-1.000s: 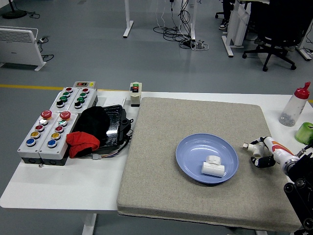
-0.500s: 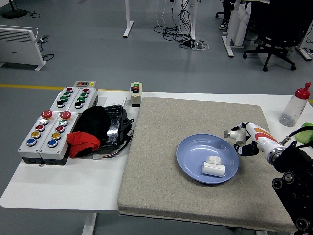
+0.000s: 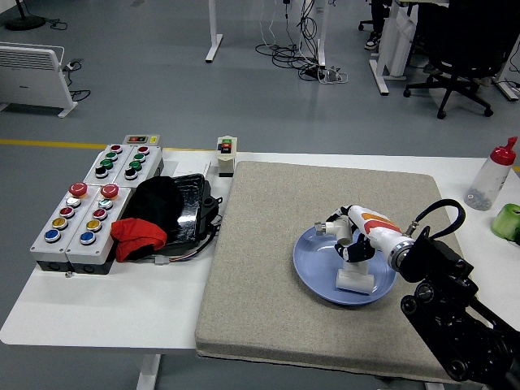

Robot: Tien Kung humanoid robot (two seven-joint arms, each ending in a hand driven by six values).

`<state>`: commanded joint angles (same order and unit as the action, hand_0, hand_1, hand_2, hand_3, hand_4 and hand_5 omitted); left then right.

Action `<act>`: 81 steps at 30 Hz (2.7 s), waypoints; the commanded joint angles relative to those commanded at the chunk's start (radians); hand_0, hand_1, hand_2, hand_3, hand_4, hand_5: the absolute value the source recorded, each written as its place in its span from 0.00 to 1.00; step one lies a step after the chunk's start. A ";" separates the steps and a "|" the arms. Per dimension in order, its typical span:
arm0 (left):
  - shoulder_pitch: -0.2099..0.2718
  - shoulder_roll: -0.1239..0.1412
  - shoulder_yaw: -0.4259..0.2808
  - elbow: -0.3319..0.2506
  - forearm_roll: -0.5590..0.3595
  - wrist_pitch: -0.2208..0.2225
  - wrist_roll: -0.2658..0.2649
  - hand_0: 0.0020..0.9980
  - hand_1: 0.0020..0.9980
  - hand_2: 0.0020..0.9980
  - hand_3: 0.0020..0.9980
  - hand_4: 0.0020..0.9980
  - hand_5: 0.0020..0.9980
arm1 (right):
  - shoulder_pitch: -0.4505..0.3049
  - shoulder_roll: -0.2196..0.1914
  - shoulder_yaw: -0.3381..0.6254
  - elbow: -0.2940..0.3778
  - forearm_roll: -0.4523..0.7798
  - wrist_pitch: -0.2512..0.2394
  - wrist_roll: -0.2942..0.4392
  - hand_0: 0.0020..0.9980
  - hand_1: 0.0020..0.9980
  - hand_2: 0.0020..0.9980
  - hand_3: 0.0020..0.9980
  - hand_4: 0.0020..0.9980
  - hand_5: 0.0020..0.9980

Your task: Pick pipe place plate twice

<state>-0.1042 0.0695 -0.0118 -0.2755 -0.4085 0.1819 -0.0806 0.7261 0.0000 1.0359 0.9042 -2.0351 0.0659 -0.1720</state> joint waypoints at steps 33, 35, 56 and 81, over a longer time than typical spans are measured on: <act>0.003 0.000 -0.014 0.001 0.007 0.001 0.001 0.69 0.67 0.68 0.61 0.25 1.00 | -0.034 -0.011 0.224 0.158 0.125 -0.115 0.072 1.00 0.93 1.00 1.00 0.77 0.32; 0.003 0.000 -0.015 0.001 0.009 0.001 0.001 0.69 0.67 0.68 0.61 0.25 1.00 | -0.045 -0.023 0.282 0.179 0.209 -0.140 0.088 0.97 0.91 1.00 0.99 0.75 0.34; 0.013 -0.001 0.003 0.002 -0.001 0.002 0.001 0.69 0.67 0.68 0.61 0.25 1.00 | -0.200 -0.166 0.649 0.260 0.990 -0.144 0.131 0.92 0.86 0.96 0.89 0.67 0.51; 0.014 -0.003 0.005 0.001 0.000 0.000 0.002 0.69 0.67 0.68 0.61 0.25 1.00 | -0.314 -0.123 0.690 0.278 1.225 -0.143 0.138 0.88 0.82 0.92 0.85 0.62 0.62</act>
<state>-0.0901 0.0670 -0.0063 -0.2746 -0.4088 0.1816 -0.0783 0.4122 -0.1227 1.7259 1.1822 -0.8098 -0.0768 -0.0344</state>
